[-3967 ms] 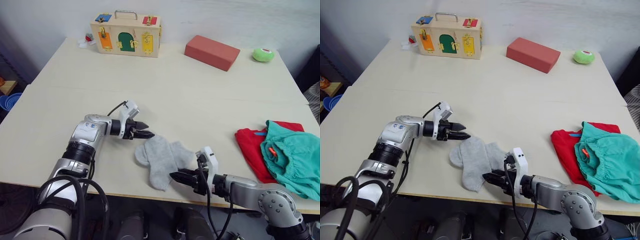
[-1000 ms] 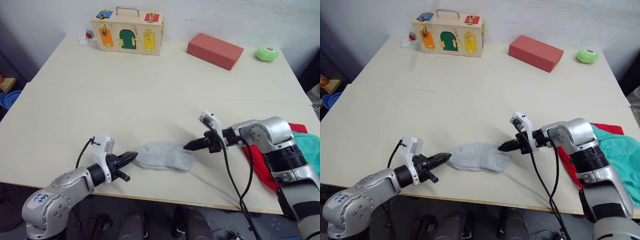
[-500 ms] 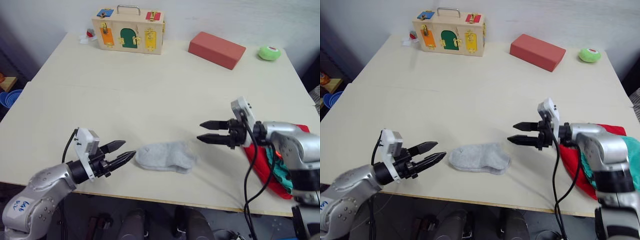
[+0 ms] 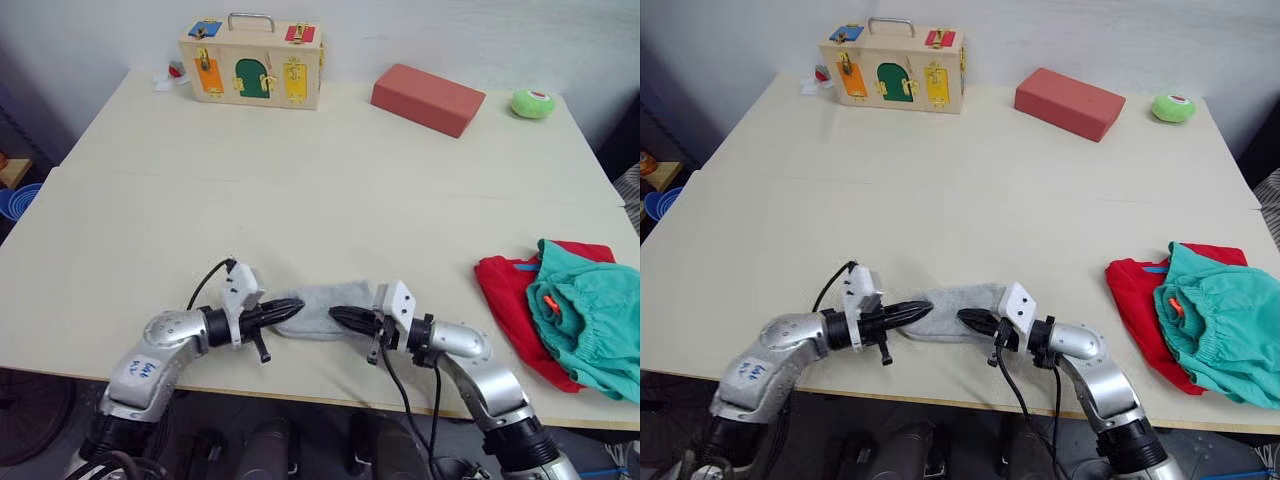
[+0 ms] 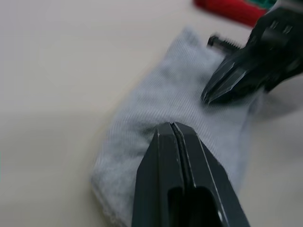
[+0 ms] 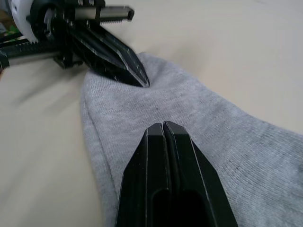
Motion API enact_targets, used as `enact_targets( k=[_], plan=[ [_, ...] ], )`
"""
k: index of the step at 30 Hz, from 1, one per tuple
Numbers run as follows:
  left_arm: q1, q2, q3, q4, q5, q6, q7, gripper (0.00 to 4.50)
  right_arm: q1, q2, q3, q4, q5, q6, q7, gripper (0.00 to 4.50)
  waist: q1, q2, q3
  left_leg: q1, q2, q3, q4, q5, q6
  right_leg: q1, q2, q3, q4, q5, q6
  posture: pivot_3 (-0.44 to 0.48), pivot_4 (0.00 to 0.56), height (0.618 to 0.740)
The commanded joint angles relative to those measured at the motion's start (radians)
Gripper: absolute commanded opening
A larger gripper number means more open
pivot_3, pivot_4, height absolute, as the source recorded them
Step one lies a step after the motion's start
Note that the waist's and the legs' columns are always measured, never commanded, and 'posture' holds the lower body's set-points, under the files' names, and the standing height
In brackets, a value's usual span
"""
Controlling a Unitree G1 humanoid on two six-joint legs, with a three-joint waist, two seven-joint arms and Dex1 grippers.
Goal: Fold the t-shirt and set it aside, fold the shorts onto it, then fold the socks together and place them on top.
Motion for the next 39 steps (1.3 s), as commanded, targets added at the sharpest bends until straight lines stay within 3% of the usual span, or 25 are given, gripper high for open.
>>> enact_targets(
  k=[1,10,16,21,29,35,39],
  plan=[
    [0.045,-0.021,-0.005,0.066,0.072,-0.088,0.044,0.0,0.048,-0.004,-0.073,0.009,0.01,-0.076,-0.039,0.04,0.001,0.0,0.0,0.001,0.0,0.0,0.0,0.0,0.0,0.001,0.0,0.0,0.0,0.0,0.0,0.0,0.15,0.74],
    [0.083,-0.031,0.046,0.078,0.025,-0.215,-0.002,0.0,0.099,0.0,-0.196,0.062,0.074,-0.161,-0.063,0.04,-0.004,0.001,0.0,0.004,0.001,-0.001,0.0,-0.001,-0.005,0.002,-0.002,0.001,0.003,0.001,-0.001,0.0,0.15,0.74],
    [0.048,-0.066,0.089,0.001,-0.097,-0.189,-0.052,0.0,0.037,0.028,-0.168,-0.033,0.126,-0.149,-0.044,0.04,-0.008,0.002,0.001,0.003,0.001,-0.002,0.0,0.002,0.0,0.001,-0.002,0.0,0.004,0.001,-0.002,0.0,0.15,0.74],
    [-0.024,-0.059,0.022,0.061,0.031,-0.147,0.01,0.0,0.054,0.049,-0.038,-0.039,0.034,-0.164,-0.045,0.04,-0.005,0.002,0.001,0.002,0.001,-0.002,0.0,0.002,0.0,0.001,-0.001,-0.001,0.003,0.001,-0.002,0.0,0.15,0.74],
    [0.036,-0.024,0.039,0.108,0.07,-0.155,0.009,0.0,0.122,0.006,-0.085,0.065,-0.001,-0.256,-0.059,0.04,-0.009,0.001,0.0,0.001,0.0,-0.001,0.0,0.001,0.002,0.002,-0.001,-0.001,0.001,0.001,-0.001,0.0,0.15,0.74],
    [0.043,-0.056,0.163,0.031,-0.098,-0.196,-0.044,0.0,0.112,-0.009,-0.12,-0.038,0.118,-0.176,-0.02,0.04,-0.021,0.001,0.001,0.002,0.001,-0.002,0.0,0.002,0.001,0.002,-0.002,0.0,0.002,0.001,-0.001,0.0,0.15,0.74],
    [0.084,0.057,0.223,-0.048,-0.177,-0.098,-0.131,0.0,0.047,-0.024,-0.062,-0.085,0.154,-0.078,0.044,0.04,-0.027,0.002,0.001,0.003,0.002,-0.003,0.0,0.003,-0.001,0.0,-0.001,-0.001,0.006,0.0,-0.003,0.0,0.15,0.74]
  ],
)
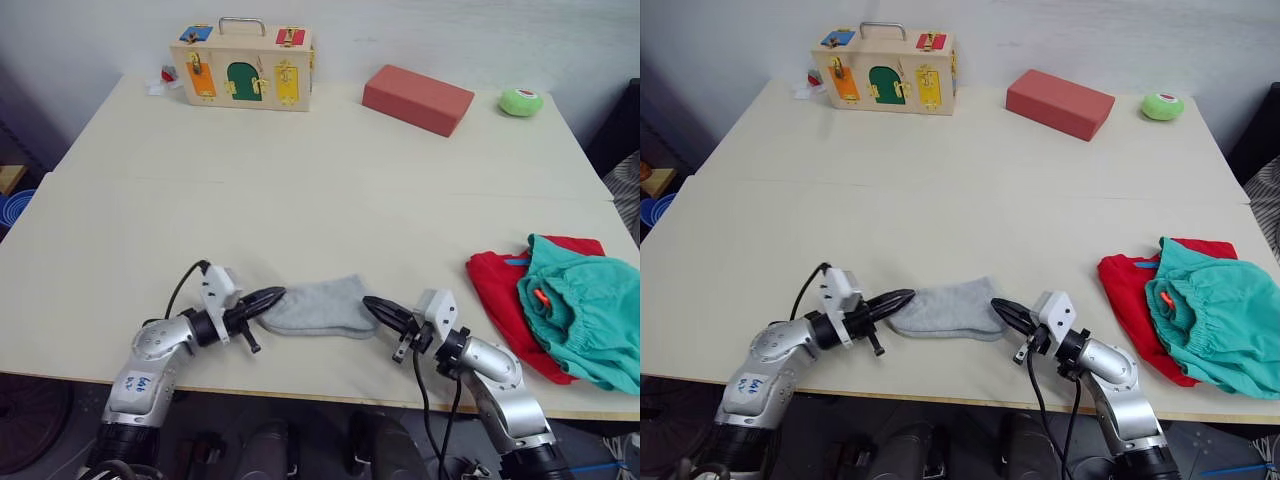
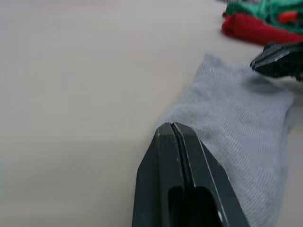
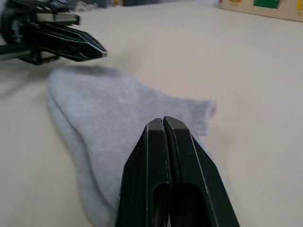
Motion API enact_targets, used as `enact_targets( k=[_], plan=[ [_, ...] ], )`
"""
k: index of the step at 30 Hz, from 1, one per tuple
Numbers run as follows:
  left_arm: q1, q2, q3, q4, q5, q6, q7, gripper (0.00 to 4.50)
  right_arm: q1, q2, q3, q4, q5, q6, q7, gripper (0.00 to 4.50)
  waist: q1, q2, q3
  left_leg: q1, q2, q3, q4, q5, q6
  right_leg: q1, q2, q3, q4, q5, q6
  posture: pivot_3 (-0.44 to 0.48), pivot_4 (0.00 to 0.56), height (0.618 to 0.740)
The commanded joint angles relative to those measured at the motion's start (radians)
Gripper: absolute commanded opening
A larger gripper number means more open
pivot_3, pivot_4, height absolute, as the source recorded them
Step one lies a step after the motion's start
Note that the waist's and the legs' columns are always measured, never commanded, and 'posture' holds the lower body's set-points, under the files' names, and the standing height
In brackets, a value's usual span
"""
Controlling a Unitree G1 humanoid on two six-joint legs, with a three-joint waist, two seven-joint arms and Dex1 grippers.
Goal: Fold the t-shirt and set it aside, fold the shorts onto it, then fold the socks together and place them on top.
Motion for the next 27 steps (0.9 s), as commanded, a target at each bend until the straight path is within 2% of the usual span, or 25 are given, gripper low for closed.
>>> enact_targets(
  k=[1,4,6,7,10,11,12,14,18,23,27],
  plan=[
    [0.028,0.074,0.105,-0.076,-0.109,0.067,-0.052,0.0,-0.063,-0.015,0.046,-0.065,0.03,0.077,0.049,0.04,-0.001,0.001,0.001,0.0,0.0,0.0,0.0,0.0,0.0,0.0,0.0,0.0,0.001,0.0,0.0,0.0,0.15,0.74],
    [0.03,0.136,0.2,-0.082,-0.213,0.205,-0.034,0.0,-0.119,-0.012,0.082,-0.04,0.014,0.123,0.065,0.04,0.003,0.001,0.001,0.0,0.0,-0.001,0.0,0.0,0.0,0.0,0.0,0.0,0.001,-0.001,-0.002,0.0,0.15,0.74],
    [0.047,0.219,0.249,-0.076,-0.269,0.344,-0.037,0.37,-0.164,-0.004,0.134,0.03,-0.041,0.125,0.076,0.0,0.003,0.001,0.001,0.0,0.0,-0.001,0.0,0.0,0.0,0.0,0.0,0.0,0.001,-0.001,-0.002,0.0,0.15,0.74],
    [0.054,0.254,0.267,-0.078,-0.294,0.443,0.006,0.58,-0.179,-0.007,0.156,0.057,-0.065,0.131,0.08,0.0,0.002,0.001,0.001,0.0,0.0,-0.001,0.0,0.0,-0.001,0.0,0.0,0.0,0.001,-0.001,-0.002,0.0,0.15,0.74],
    [0.051,0.324,0.281,-0.093,-0.309,0.62,0.095,1.53,-0.2,-0.014,0.189,0.101,-0.106,0.119,0.098,0.0,0.005,0.001,0.001,-0.001,-0.001,-0.001,0.0,0.0,0.0,0.0,0.0,0.0,0.0,-0.001,-0.002,0.0,0.15,0.74],
    [0.014,0.329,0.299,-0.074,-0.38,0.72,0.112,1.87,-0.204,-0.01,0.185,0.111,-0.109,0.132,0.088,0.0,0.005,0.001,0.001,-0.001,-0.001,-0.001,0.0,0.0,0.0,0.0,0.0,0.0,0.001,-0.001,-0.002,0.0,0.15,0.74],
    [-0.042,0.327,0.323,-0.038,-0.468,0.85,0.14,2.21,-0.205,-0.008,0.177,0.12,-0.113,0.16,0.068,0.0,0.007,0.0,0.001,-0.002,-0.002,-0.002,0.0,-0.001,0.0,0.0,0.0,0.0,0.001,-0.001,-0.002,0.0,0.15,0.74],
    [-0.127,0.328,0.334,0.016,-0.556,1.032,0.178,2.85,-0.203,-0.011,0.174,0.129,-0.124,0.162,0.062,0.0,0.008,-0.004,0.001,-0.002,-0.002,-0.004,0.001,0.0,0.0,0.001,0.0,0.0,0.001,-0.001,-0.001,0.0,0.15,0.74],
    [-0.262,0.28,0.315,0.082,-0.59,1.215,0.266,4.08,-0.203,-0.012,0.177,0.13,-0.134,0.165,0.063,0.0,0.004,-0.004,0.001,-0.001,-0.003,-0.005,0.001,0.0,-0.004,0.002,0.0,0.001,0.001,-0.001,-0.001,0.0,0.15,0.74],
    [-0.4,0.173,0.259,0.134,-0.539,1.355,0.367,4.08,-0.209,-0.008,0.18,0.129,-0.139,0.168,0.066,0.0,0.004,-0.005,0.0,-0.001,-0.002,-0.006,0.001,0.003,-0.005,0.002,0.001,0.0,0.005,-0.001,-0.001,0.0,0.15,0.74],
    [-0.44,0.167,0.157,0.166,-0.554,1.377,0.394,4.08,-0.207,-0.005,0.177,0.125,-0.141,0.172,0.06,0.0,0.001,-0.005,0.0,-0.001,-0.003,-0.005,0.001,0.003,-0.006,0.001,0.002,0.001,0.005,-0.001,-0.001,0.0,0.15,0.74]
  ],
)
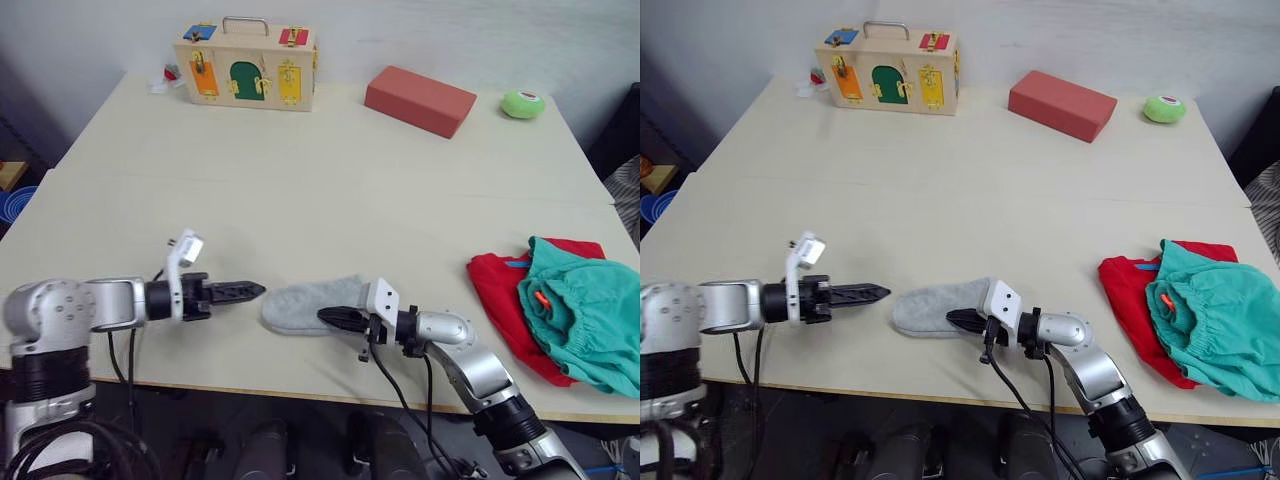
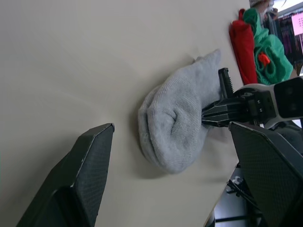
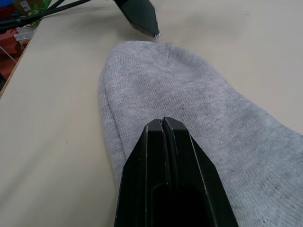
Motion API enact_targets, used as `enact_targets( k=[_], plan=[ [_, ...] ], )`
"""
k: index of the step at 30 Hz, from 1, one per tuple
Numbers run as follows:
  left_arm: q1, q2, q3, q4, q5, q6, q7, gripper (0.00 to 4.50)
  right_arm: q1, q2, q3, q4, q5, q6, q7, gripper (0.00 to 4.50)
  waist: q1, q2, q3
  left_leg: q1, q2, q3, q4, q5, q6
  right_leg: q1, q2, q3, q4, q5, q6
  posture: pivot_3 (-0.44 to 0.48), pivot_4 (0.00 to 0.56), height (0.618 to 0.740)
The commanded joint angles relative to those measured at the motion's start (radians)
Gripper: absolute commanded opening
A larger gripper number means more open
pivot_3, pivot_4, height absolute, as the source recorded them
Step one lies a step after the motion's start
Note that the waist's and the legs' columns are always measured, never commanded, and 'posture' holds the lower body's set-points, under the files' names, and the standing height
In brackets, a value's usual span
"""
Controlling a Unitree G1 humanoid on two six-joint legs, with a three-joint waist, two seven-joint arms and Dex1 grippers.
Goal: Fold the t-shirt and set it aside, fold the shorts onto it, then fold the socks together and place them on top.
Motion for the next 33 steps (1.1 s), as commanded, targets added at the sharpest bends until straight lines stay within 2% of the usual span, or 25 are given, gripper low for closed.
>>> enact_targets(
  k=[1,9,10,13,21,23,26,29,33],
  plan=[
    [-0.031,0.003,-0.056,0.012,-0.012,0.014,0.011,4.08,0.014,-0.002,-0.003,0.008,-0.012,0.014,-0.011,0.0,0.001,0.0,0.0,0.0,0.0,0.0,0.0,0.0,0.0,0.0,0.0,0.0,0.0,0.0,0.0,0.0,0.15,0.74],
    [-0.079,-0.05,-0.13,0.052,-0.016,0.014,0.022,4.08,0.027,0.0,-0.004,-0.004,-0.018,0.016,-0.03,0.0,0.003,0.0,0.0,0.001,0.0,0.0,0.0,0.0,-0.004,0.0,-0.001,0.0,-0.002,0.0,0.0,0.0,0.15,0.74],
    [-0.079,-0.053,-0.136,0.055,-0.016,0.014,0.021,3.89,0.028,0.002,-0.003,-0.005,-0.018,0.017,-0.033,0.0,0.003,0.0,0.0,0.001,0.0,0.0,0.0,0.0,-0.004,0.0,-0.001,0.0,-0.002,0.0,0.0,0.0,0.15,0.74],
    [-0.077,-0.057,-0.139,0.06,-0.019,0.014,0.024,3.18,0.029,0.004,-0.002,-0.007,-0.018,0.016,-0.036,0.0,0.003,0.0,0.0,0.001,0.0,0.0,0.0,0.0,-0.004,0.0,0.0,0.0,-0.001,0.0,0.0,0.0,0.15,0.74],
    [-0.112,-0.086,-0.075,0.08,-0.03,0.014,0.028,0.58,0.031,0.005,0.002,-0.009,-0.019,0.019,-0.041,0.0,0.002,0.0,0.0,0.001,0.0,0.0,0.0,0.001,-0.002,0.0,0.0,0.0,-0.002,0.0,0.0,0.0,0.15,0.74],
    [-0.131,-0.034,-0.127,0.009,-0.017,0.014,-0.019,0.01,0.033,0.003,0.004,-0.011,-0.021,0.028,-0.046,0.0,0.002,-0.001,0.0,0.001,0.0,0.0,0.0,0.001,-0.002,0.0,0.0,0.0,-0.002,0.0,0.0,0.0,0.15,0.74],
    [-0.17,0.009,-0.189,-0.05,-0.013,0.013,-0.071,0.01,0.036,-0.001,0.003,-0.019,-0.024,0.042,-0.052,0.0,0.002,-0.001,0.0,0.0,0.0,0.0,0.0,0.001,-0.002,0.0,0.0,0.0,-0.001,0.0,0.0,0.0,0.15,0.74],
    [-0.227,-0.003,-0.221,-0.063,-0.014,0.014,-0.093,0.01,0.04,-0.004,0.002,-0.029,-0.026,0.057,-0.059,0.0,0.003,-0.001,0.0,0.001,0.0,0.0,0.0,-0.001,-0.006,0.0,0.0,0.001,-0.002,0.0,0.0,0.0,0.15,0.74],
    [-0.301,-0.048,-0.28,-0.078,-0.006,0.013,-0.122,0.01,0.051,-0.012,-0.002,-0.049,-0.03,0.084,-0.073,0.0,0.003,-0.001,0.0,0.0,0.0,0.0,0.0,0.002,-0.002,0.0,0.0,0.0,-0.002,0.0,0.0,0.0,0.15,0.74]
  ],
)
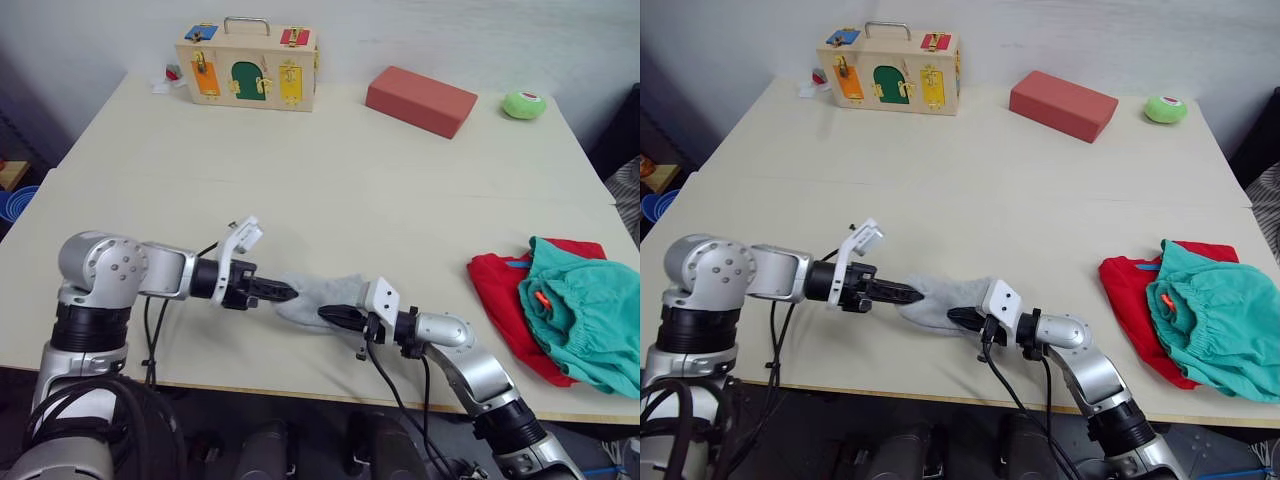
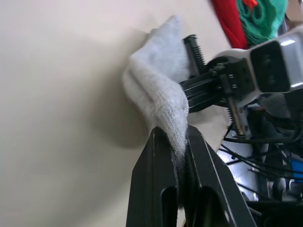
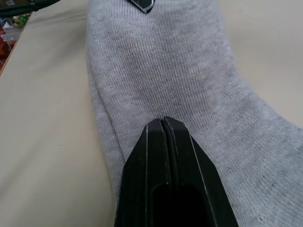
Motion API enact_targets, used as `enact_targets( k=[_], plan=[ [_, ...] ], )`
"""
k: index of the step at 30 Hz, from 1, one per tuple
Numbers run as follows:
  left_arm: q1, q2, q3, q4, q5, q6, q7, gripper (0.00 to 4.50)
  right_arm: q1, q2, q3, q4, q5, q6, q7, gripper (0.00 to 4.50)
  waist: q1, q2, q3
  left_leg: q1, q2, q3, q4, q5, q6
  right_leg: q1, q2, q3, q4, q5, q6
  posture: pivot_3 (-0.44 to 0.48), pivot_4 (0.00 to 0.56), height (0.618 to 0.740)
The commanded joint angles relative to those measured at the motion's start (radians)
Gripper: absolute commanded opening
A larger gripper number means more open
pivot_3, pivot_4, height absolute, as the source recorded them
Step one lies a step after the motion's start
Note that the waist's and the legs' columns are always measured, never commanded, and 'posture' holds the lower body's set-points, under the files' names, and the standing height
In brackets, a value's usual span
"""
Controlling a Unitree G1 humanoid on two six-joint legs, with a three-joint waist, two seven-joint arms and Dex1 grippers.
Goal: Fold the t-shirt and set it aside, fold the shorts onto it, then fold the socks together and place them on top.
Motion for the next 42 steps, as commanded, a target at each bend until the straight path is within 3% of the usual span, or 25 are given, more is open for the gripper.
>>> enact_targets(
  k=[1,12,23,27,30,42],
  plan=[
    [-0.064,-0.033,-0.045,-0.031,0.007,-0.008,-0.04,0.01,0.03,-0.017,0.0,-0.01,-0.017,0.042,-0.016,0.0,0.0,0.0,0.0,0.0,0.0,0.0,0.0,0.0,0.001,0.0,0.0,0.0,0.0,0.0,0.0,0.0,0.15,0.74],
    [-0.123,-0.163,-0.203,0.083,0.143,-0.163,-0.143,0.01,0.055,-0.031,-0.032,-0.111,0.013,0.136,-0.05,0.0,0.002,0.0,0.0,-0.001,0.0,0.0,0.0,0.002,0.001,0.0,0.0,0.0,0.0,0.0,0.0,0.0,0.15,0.74],
    [-0.097,-0.152,-0.347,0.098,0.275,-0.349,-0.318,0.01,0.079,-0.027,-0.102,-0.235,0.095,0.25,-0.077,0.0,0.003,-0.001,0.001,-0.002,0.0,0.0,0.0,0.003,0.002,0.0,0.0,-0.001,0.0,0.0,0.0,0.0,0.15,0.74],
    [-0.078,-0.187,-0.332,0.124,0.31,-0.48,-0.38,0.01,0.118,-0.062,-0.166,-0.337,0.166,0.313,-0.073,0.0,0.006,0.0,0.001,-0.003,0.0,0.0,0.0,0.003,0.002,-0.001,0.0,-0.001,-0.002,0.0,0.0,0.0,0.15,0.74],
    [-0.074,-0.197,-0.33,0.14,0.345,-0.53,-0.403,0.76,0.161,-0.079,-0.214,-0.398,0.215,0.334,-0.082,0.0,0.013,0.0,0.002,-0.003,0.0,0.0,0.0,0.003,0.002,-0.001,0.0,-0.001,-0.002,0.0,0.0,0.0,0.15,0.74],
    [-0.076,-0.252,-0.321,0.204,0.411,-0.646,-0.481,4.47,0.419,-0.153,-0.445,-0.547,0.343,0.359,-0.118,0.0,0.029,0.0,0.002,-0.004,-0.001,0.0,0.0,0.002,0.005,-0.001,0.0,-0.002,-0.003,0.0,0.0,0.0,0.15,0.74]
  ],
)
